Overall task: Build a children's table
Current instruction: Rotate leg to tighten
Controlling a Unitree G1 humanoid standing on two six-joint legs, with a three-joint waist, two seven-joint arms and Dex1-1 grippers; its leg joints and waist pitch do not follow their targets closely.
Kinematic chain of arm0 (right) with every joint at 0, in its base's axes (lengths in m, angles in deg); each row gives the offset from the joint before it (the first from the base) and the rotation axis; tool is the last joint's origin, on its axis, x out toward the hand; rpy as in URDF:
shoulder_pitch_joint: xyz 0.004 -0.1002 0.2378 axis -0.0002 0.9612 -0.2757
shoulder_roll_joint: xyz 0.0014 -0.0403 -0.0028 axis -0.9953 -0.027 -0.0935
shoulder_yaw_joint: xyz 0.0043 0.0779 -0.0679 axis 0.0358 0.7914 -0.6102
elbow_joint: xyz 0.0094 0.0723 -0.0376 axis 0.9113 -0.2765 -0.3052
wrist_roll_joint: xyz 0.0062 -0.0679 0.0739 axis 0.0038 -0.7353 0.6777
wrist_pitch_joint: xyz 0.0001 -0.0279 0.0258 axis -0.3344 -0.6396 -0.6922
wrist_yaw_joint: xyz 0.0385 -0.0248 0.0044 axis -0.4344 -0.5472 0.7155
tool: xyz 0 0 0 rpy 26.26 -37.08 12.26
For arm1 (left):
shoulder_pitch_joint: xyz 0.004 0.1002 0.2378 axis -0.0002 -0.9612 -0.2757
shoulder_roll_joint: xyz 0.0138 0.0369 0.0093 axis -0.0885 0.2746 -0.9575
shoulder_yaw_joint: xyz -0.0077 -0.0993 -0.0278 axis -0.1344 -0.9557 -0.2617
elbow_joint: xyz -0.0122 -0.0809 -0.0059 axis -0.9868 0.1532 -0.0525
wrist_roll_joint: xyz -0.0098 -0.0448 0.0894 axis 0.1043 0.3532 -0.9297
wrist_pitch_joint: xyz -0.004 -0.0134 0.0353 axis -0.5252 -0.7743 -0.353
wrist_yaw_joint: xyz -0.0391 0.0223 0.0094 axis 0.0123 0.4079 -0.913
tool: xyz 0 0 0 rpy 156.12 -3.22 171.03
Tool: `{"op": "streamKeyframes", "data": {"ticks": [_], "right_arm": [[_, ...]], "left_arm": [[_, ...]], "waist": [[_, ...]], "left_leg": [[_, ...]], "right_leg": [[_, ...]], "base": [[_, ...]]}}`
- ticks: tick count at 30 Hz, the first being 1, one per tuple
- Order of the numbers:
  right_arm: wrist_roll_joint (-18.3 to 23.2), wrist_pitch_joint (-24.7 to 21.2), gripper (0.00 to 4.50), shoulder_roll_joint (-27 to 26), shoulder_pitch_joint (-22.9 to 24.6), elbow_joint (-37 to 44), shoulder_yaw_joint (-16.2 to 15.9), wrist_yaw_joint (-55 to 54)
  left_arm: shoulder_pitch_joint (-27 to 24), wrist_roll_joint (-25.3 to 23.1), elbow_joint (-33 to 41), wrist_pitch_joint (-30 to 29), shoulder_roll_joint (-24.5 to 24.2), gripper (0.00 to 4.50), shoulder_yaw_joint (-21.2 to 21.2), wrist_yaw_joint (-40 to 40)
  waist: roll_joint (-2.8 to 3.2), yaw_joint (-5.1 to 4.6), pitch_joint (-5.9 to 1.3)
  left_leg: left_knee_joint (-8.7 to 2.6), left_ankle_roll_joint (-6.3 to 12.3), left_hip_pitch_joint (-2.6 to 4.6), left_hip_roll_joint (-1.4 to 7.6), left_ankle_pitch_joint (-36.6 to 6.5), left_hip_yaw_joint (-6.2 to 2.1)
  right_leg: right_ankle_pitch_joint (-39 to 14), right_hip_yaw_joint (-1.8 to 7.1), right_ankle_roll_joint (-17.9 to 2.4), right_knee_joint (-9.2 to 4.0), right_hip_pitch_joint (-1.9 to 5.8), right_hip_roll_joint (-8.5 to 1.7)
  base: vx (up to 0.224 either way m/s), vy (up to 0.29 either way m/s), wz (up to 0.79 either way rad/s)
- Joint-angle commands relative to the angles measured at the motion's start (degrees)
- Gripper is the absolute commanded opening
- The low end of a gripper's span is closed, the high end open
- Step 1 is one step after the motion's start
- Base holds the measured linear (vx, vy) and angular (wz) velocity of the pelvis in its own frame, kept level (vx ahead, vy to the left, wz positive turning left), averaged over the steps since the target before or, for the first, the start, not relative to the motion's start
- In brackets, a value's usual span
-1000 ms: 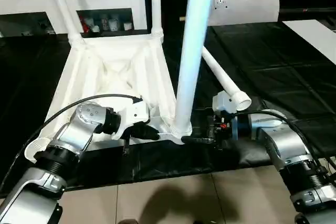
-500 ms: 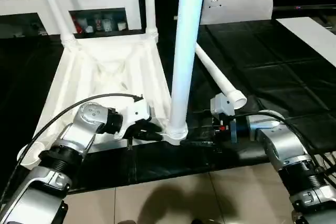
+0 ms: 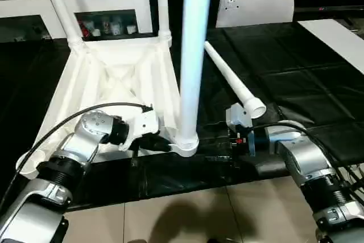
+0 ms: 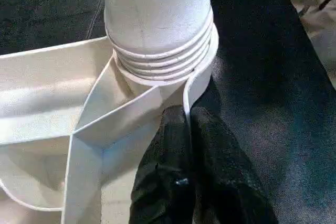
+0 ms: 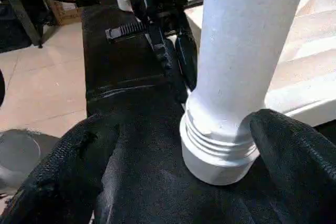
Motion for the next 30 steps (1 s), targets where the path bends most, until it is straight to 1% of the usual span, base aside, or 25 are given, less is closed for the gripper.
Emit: {"op": "streamKeyframes", "data": {"ticks": [1,3,4,5,6,7,8,10,11,12,13,14,18,19,20,21,22,23,24,25,26,27,29,30], "right_arm": [[0.4,-0.4,4.5,0.2,0.2,0.7,-0.2,0.4],[0.5,-0.5,4.5,0.2,0.2,0.7,-0.3,0.6],[0.5,-0.5,4.5,0.2,0.2,0.7,-0.3,0.6],[0.6,-0.5,4.5,0.3,0.2,0.7,-0.3,0.6],[0.6,-0.6,4.5,0.3,0.2,0.8,-0.4,0.7],[0.6,-0.6,4.5,0.3,0.2,0.8,-0.4,0.7],[0.6,-0.7,4.5,0.5,0.3,1.1,-0.6,1.0],[0.7,-0.8,4.5,0.5,0.4,1.3,-0.7,1.0],[0.7,-0.8,4.5,0.5,0.4,1.3,-0.7,1.0],[0.7,-0.8,4.5,0.5,0.4,1.3,-0.7,1.0],[0.6,-0.8,4.5,0.5,0.4,1.3,-0.7,1.0],[0.7,-0.7,4.5,0.5,0.4,1.2,-0.8,1.0],[0.8,-0.7,4.5,0.6,0.3,1.2,-0.8,1.1],[0.9,-0.7,4.5,0.6,0.3,1.2,-0.8,1.1],[0.9,-0.8,4.5,0.7,0.3,1.2,-0.8,1.2],[0.9,-0.8,4.5,0.7,0.3,1.1,-0.9,1.2],[0.8,-0.7,4.5,0.7,0.3,1.1,-0.9,1.3],[0.8,-0.7,4.5,0.7,0.3,1.1,-0.9,1.3],[0.8,-0.7,4.5,0.8,0.2,1.0,-1.0,1.3],[0.8,-0.7,4.5,0.8,0.2,1.0,-1.0,1.3],[0.8,-0.7,4.5,0.8,0.2,1.0,-1.0,1.3],[0.8,-0.7,4.5,0.8,0.3,1.1,-1.0,1.3],[0.8,-0.6,4.5,0.9,0.3,1.1,-1.1,1.2],[0.8,-0.6,4.5,0.9,0.3,1.1,-1.1,1.2]], "left_arm": [[-0.7,-1.3,0.1,-1.0,-1.0,0.04,0.5,0.1],[-1.1,0.1,0.8,-1.3,-0.6,0.04,-0.5,0.2],[-1.1,0.1,0.8,-1.3,-0.6,0.29,-0.5,0.2],[-1.1,0.4,0.7,-1.2,-0.4,0.29,-0.6,0.3],[-1.3,1.3,1.3,-2.4,-0.7,0.45,-0.9,-0.9],[-1.3,1.3,1.3,-2.4,-0.7,0.58,-0.9,-0.9],[-1.7,2.8,2.3,-4.3,-1.2,0.58,-1.5,-2.7],[-2.0,2.9,2.4,-4.6,-1.6,0.91,-1.8,-2.5],[-2.1,2.6,2.2,-4.5,-1.9,0.91,-1.8,-2.2],[-2.1,2.5,2.2,-4.5,-1.9,1.04,-1.8,-2.1],[-2.2,2.3,2.1,-4.6,-2.2,1.04,-1.8,-2.1],[-2.4,2.0,2.1,-4.6,-2.7,1.04,-1.5,-2.4],[-2.5,1.8,1.7,-4.5,-3.4,1.04,-1.6,-2.2],[-2.4,1.9,1.7,-4.5,-3.4,0.88,-1.6,-2.2],[-2.3,2.9,1.6,-4.4,-2.8,0.77,-2.4,-2.4],[-2.3,3.5,1.5,-4.4,-2.5,0.7,-2.8,-2.4],[-2.2,4.3,1.4,-4.4,-2.1,0.7,-3.1,-2.7],[-2.2,4.4,1.4,-4.4,-2.0,0.55,-3.2,-2.8],[-2.2,4.6,1.4,-4.5,-2.0,0.55,-3.2,-3.0],[-2.2,4.4,1.2,-4.0,-1.9,0.39,-2.7,-3.0],[-2.2,4.3,1.2,-4.0,-1.9,0.23,-2.7,-3.0],[-2.3,4.2,1.1,-3.8,-1.8,0.22,-2.5,-3.0],[-2.4,4.0,0.8,-3.2,-1.2,0.07,-2.1,-2.7],[-2.5,3.9,0.7,-3.1,-1.0,0.07,-2.1,-2.7]], "waist": [[-0.45,0.0,-3.98],[-0.35,0.05,-4.02],[-0.32,0.08,-4.08],[-0.3,0.08,-4.07],[-0.3,0.07,-4.08],[-0.28,0.09,-4.08],[-0.33,0.06,-4.11],[-0.15,0.1,-4.21],[-0.14,0.11,-4.2],[-0.15,0.11,-4.22],[-0.15,0.11,-4.15],[-0.28,0.11,-4.16],[-0.19,0.09,-4.05],[-0.15,0.13,-4.07],[-0.34,0.11,-4.07],[-0.24,0.18,-4.08],[-0.27,0.19,-4.14],[-0.27,0.19,-4.12],[-0.3,0.21,-4.12],[-0.12,0.22,-4.18],[-0.12,0.22,-4.18],[-0.2,0.18,-4.16],[-0.19,0.14,-4.17],[-0.19,0.16,-4.16]], "left_leg": [[-3.55,4.1,-1.02,-0.03,-5.8,0.7],[-3.51,4.16,-1.12,-0.04,-5.6,0.72],[-3.56,4.24,-1.13,0.08,-5.2,0.66],[-3.56,4.31,-1.12,0.1,-5.1,0.65],[-3.57,4.34,-1.16,0.11,-4.9,0.64],[-3.61,4.41,-1.19,0.22,-4.8,0.63],[-3.62,4.41,-1.14,0.27,-4.7,0.63],[-3.57,4.53,-1.25,0.26,-3.9,0.61],[-3.59,4.6,-1.24,0.28,-3.8,0.62],[-3.6,4.67,-1.22,0.31,-3.7,0.59],[-3.67,4.63,-1.15,0.43,-3.9,0.56],[-3.64,4.61,-1.18,0.39,-3.9,0.59],[-3.68,4.35,-1.08,0.3,-4.6,0.65],[-3.68,4.34,-1.11,0.29,-4.4,0.66],[-3.66,4.39,-1.16,0.28,-4.3,0.69],[-3.66,4.39,-1.14,0.32,-4.1,0.65],[-3.65,4.38,-1.12,0.36,-4.0,0.64],[-3.67,4.41,-1.13,0.39,-4.0,0.64],[-3.66,4.45,-1.2,0.4,-3.9,0.62],[-3.64,4.52,-1.18,0.39,-3.8,0.61],[-3.64,4.52,-1.18,0.39,-3.8,0.61],[-3.63,4.6,-1.21,0.38,-3.7,0.63],[-3.62,4.56,-1.18,0.31,-3.8,0.66],[-3.62,4.58,-1.2,0.3,-3.7,0.67]], "right_leg": [[-24.6,3.41,3.0,-5.31,4.32,-3.19],[-24.2,3.44,2.8,-5.19,4.39,-3.24],[-23.6,3.49,2.6,-5.07,4.36,-3.25],[-23.3,3.52,2.3,-5.05,4.35,-3.23],[-23.1,3.53,2.2,-4.98,4.38,-3.22],[-22.5,3.63,1.7,-4.88,4.38,-3.28],[-22.3,3.67,1.6,-4.78,4.4,-3.31],[-21.1,3.8,1.0,-4.52,4.44,-3.38],[-20.9,3.81,0.9,-4.53,4.41,-3.34],[-20.7,3.82,0.8,-4.49,4.39,-3.32],[-20.6,3.84,0.4,-4.48,4.36,-3.32],[-20.6,3.85,0.4,-4.46,4.4,-3.32],[-21.8,3.87,0.6,-4.62,4.36,-3.39],[-21.9,3.88,0.7,-4.66,4.4,-3.43],[-21.8,3.89,0.8,-4.66,4.41,-3.38],[-21.6,3.9,0.6,-4.58,4.4,-3.43],[-21.3,3.9,0.5,-4.51,4.42,-3.45],[-21.2,3.92,0.4,-4.53,4.39,-3.44],[-21.0,3.94,0.2,-4.44,4.43,-3.45],[-20.6,3.98,0.1,-4.38,4.42,-3.45],[-20.6,3.98,0.1,-4.38,4.42,-3.45],[-20.4,3.97,0.2,-4.37,4.45,-3.4],[-20.6,3.92,0.4,-4.44,4.48,-3.38],[-20.6,3.93,0.4,-4.48,4.48,-3.37]], "base": [[0.0,0.0,0.0],[0.0,0.0,0.0],[0.0,0.0,0.0],[0.0,0.0,0.0],[0.0,0.0,0.0],[0.0,0.0,0.0],[0.0,0.0,0.0],[0.0,0.0,0.0],[0.0,0.0,0.0],[0.0,0.0,0.0],[0.0,0.0,0.0],[0.0,0.0,0.0],[0.0,0.0,0.0],[0.0,0.0,0.0],[0.0,0.0,0.0],[0.0,0.0,0.0],[0.0,0.0,0.0],[0.0,0.0,0.0],[0.0,0.0,0.0],[0.0,0.0,0.0],[0.0,0.0,0.0],[0.0,0.0,0.0],[0.0,0.0,0.0],[0.0,0.0,0.0]]}}
